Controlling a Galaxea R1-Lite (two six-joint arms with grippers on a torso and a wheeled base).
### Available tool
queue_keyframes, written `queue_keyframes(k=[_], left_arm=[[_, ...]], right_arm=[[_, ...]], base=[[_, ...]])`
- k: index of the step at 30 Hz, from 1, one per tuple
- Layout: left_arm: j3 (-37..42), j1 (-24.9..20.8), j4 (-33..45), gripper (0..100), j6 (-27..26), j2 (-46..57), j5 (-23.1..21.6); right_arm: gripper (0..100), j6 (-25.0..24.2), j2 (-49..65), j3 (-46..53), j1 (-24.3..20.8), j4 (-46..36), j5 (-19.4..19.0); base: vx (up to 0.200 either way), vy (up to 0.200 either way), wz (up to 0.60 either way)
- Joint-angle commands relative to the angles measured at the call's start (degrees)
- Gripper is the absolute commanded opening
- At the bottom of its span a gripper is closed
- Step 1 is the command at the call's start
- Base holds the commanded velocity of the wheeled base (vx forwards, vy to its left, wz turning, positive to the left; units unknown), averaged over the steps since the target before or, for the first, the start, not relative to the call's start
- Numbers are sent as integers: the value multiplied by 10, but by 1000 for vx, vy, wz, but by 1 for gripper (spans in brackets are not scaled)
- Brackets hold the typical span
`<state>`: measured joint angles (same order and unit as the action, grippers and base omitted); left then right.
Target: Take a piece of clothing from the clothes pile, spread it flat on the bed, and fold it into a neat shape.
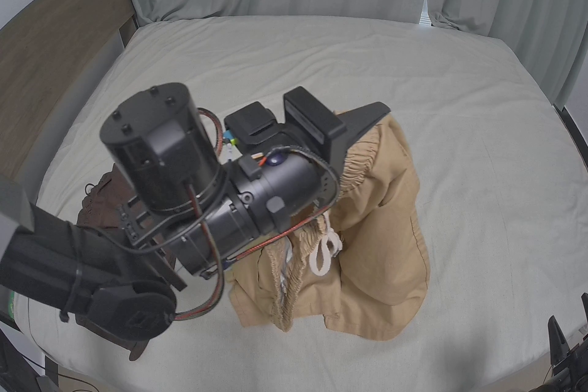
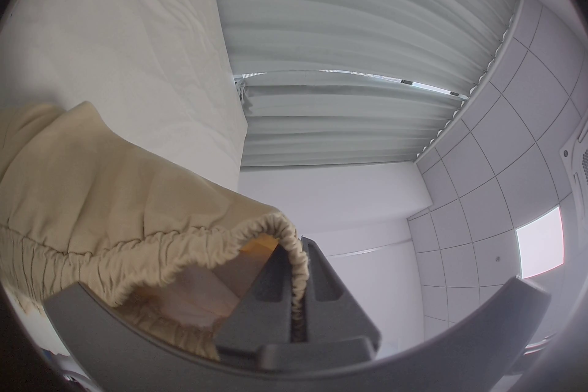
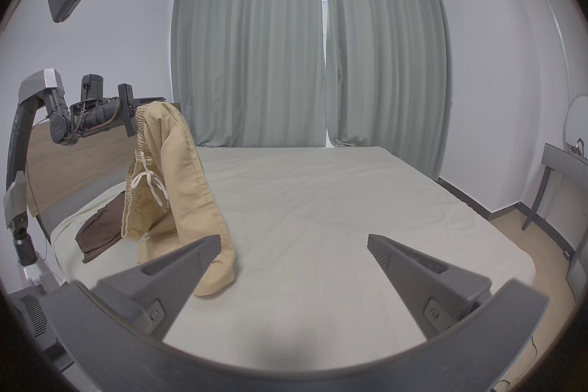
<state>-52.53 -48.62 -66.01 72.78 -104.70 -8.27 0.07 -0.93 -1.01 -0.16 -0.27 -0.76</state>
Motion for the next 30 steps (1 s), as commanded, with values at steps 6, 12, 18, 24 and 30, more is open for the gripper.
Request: queue_keyframes(k=[6, 12, 18, 24, 30], left_arm=[[-72, -32, 28, 0, 3, -71, -1], [-108, -45, 50, 0, 18, -73, -5], [-158, -55, 90, 0, 42, -74, -3], [-172, -64, 93, 0, 64, -65, 2], [-178, -56, 98, 0, 96, -32, 2]], right_arm=[[100, 0, 9, 8, 0, 0, 0], [100, 0, 9, 8, 0, 0, 0], [100, 0, 9, 8, 0, 0, 0], [100, 0, 9, 8, 0, 0, 0], [100, -1, 9, 8, 0, 0, 0]], base=[[0, 0, 0], [0, 0, 0], [0, 0, 0], [0, 0, 0], [0, 0, 0]])
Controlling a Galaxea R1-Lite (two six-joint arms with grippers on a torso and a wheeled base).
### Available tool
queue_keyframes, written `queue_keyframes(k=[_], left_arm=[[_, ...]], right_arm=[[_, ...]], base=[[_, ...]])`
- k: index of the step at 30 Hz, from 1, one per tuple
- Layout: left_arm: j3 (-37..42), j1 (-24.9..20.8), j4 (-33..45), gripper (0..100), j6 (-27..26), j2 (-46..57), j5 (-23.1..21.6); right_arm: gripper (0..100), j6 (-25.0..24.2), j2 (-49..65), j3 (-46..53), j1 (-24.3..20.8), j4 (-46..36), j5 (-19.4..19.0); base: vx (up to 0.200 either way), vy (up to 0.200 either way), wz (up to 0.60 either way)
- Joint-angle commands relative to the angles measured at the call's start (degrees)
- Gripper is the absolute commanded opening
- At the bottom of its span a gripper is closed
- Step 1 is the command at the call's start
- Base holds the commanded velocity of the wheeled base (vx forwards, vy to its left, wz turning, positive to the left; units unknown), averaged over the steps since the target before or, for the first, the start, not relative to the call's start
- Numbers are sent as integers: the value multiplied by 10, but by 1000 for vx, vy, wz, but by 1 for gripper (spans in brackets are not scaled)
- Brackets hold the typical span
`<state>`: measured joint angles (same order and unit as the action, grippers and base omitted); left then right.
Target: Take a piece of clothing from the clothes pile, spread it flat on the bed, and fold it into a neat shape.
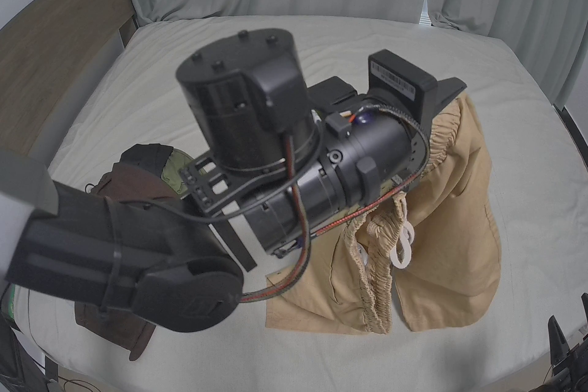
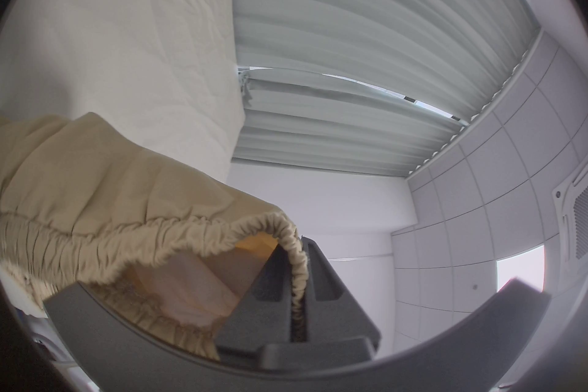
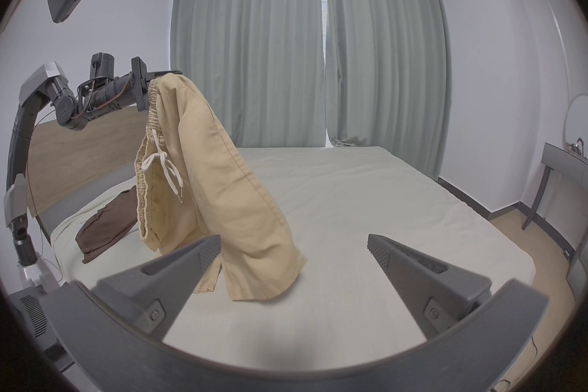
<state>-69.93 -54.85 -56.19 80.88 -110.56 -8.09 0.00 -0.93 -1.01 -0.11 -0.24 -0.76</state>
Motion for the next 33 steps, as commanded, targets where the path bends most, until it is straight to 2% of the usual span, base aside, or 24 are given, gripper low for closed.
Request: queue_keyframes(k=[1, 8, 14, 19, 24, 33], left_arm=[[-1, 9, 1, 0, 18, 30, 0], [99, 58, -2, 0, 7, 71, -18], [187, 104, -8, 0, -32, 115, -80], [218, 133, -31, 0, -67, 116, -78], [288, 171, -106, 0, -118, 108, -82], [366, 238, -177, 0, -139, 108, -95]], right_arm=[[100, 0, 9, 8, -1, 0, 0], [100, 0, 9, 8, -1, 0, 0], [100, 0, 9, 8, -1, 0, 0], [100, 0, 9, 8, -1, 0, 0], [100, 0, 9, 8, -1, 0, 0], [100, 1, 9, 8, -1, 0, 0]], base=[[0, 0, 0], [0, 0, 0], [0, 0, 0], [0, 0, 0], [0, 0, 0], [0, 0, 0]])
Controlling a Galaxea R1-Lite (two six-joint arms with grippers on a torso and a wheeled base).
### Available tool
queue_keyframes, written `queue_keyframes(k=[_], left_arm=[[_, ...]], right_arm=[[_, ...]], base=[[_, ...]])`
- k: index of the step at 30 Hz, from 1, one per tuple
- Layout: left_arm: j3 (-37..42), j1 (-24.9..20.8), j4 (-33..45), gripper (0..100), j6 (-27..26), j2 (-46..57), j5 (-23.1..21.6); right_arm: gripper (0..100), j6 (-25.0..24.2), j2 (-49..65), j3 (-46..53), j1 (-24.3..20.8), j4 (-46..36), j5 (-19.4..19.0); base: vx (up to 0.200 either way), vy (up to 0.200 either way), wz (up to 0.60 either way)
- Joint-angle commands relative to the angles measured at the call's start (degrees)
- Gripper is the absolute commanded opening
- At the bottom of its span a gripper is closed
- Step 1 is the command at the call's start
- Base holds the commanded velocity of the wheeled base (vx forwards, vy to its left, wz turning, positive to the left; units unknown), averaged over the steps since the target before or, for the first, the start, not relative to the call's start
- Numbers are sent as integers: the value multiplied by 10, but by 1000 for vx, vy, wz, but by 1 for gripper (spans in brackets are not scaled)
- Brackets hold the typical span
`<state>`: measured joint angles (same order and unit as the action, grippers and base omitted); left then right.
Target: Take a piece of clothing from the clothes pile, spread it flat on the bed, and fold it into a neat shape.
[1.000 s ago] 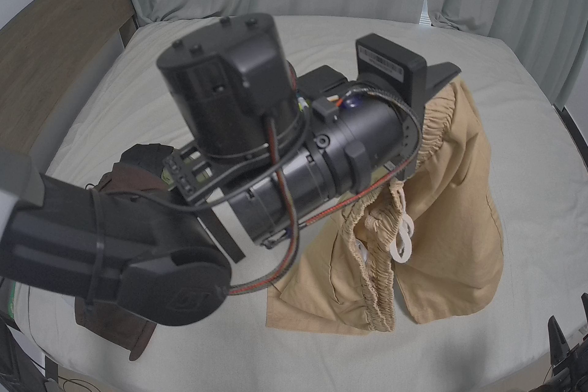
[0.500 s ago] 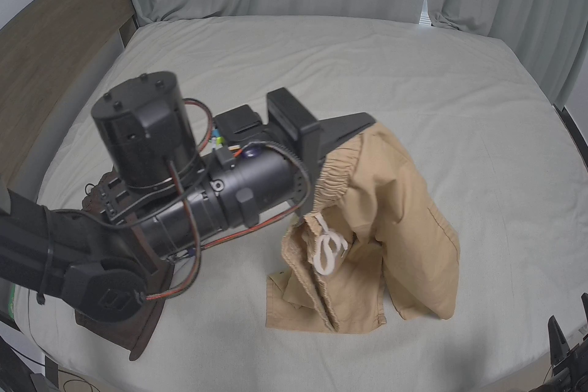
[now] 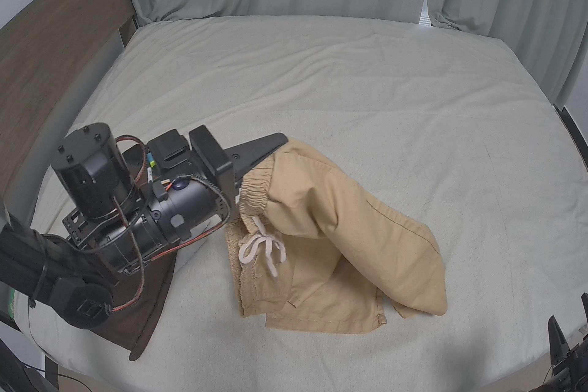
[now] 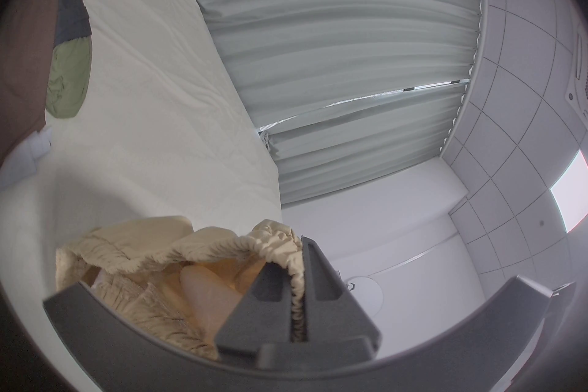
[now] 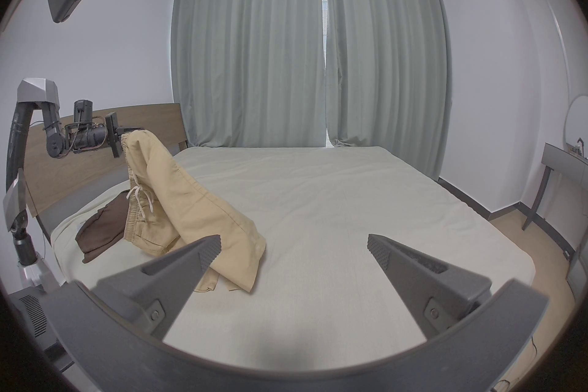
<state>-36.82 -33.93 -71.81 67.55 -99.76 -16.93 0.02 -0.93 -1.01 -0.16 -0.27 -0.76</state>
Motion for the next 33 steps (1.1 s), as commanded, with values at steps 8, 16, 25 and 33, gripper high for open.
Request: queue_keyframes(k=[8, 16, 25, 33], left_arm=[[81, 51, -76, 0, -51, -21, -12], [116, 99, -168, 0, -66, -71, -19], [153, 127, -170, 0, -242, -138, -42], [148, 147, -170, 0, -266, -149, -39]], right_arm=[[100, 1, 9, 8, 0, 0, 0], [100, 1, 9, 8, 0, 0, 0], [100, 1, 9, 8, 0, 1, 0], [100, 2, 9, 8, 0, 0, 0]], base=[[0, 0, 0], [0, 0, 0], [0, 0, 0], [0, 0, 0]])
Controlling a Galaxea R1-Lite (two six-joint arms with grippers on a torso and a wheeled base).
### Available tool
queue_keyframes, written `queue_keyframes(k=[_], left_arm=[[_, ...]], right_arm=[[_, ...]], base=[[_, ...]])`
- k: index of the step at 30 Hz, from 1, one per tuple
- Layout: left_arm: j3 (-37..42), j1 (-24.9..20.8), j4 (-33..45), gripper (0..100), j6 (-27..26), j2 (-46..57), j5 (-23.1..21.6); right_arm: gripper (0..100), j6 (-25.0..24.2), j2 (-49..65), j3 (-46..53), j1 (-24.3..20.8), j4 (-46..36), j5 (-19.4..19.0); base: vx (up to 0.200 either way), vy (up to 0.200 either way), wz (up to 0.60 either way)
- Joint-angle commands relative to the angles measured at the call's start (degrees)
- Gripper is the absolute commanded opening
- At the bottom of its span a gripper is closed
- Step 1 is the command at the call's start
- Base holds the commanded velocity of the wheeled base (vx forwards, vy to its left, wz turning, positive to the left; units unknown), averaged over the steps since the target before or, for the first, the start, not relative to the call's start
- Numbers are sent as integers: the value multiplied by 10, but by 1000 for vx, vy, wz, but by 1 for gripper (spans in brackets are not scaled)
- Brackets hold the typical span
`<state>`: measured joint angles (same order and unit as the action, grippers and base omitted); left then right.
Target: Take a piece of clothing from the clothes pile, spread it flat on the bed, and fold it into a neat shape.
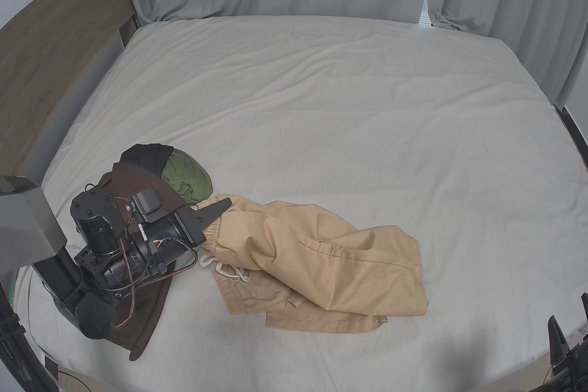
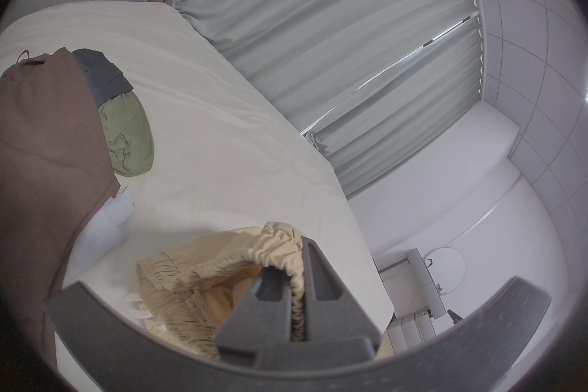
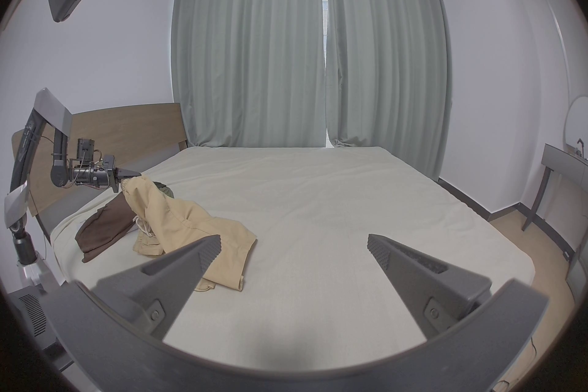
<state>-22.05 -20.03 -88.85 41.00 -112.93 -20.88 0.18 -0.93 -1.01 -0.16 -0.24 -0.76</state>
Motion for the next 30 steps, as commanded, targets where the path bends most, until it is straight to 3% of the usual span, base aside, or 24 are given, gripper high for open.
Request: queue_keyframes(k=[1, 27, 30], left_arm=[[0, 9, 0, 0, -1, -17, 1], [-3, 25, 1, 0, -26, -26, 12], [-3, 25, 1, 0, -27, -24, 13]], right_arm=[[100, 1, 9, 8, 0, 0, 0], [100, -1, 9, 8, 1, 1, -5], [100, 2, 9, 2, 1, 56, -5]], base=[[0, 0, 0], [0, 0, 0], [0, 0, 0]])
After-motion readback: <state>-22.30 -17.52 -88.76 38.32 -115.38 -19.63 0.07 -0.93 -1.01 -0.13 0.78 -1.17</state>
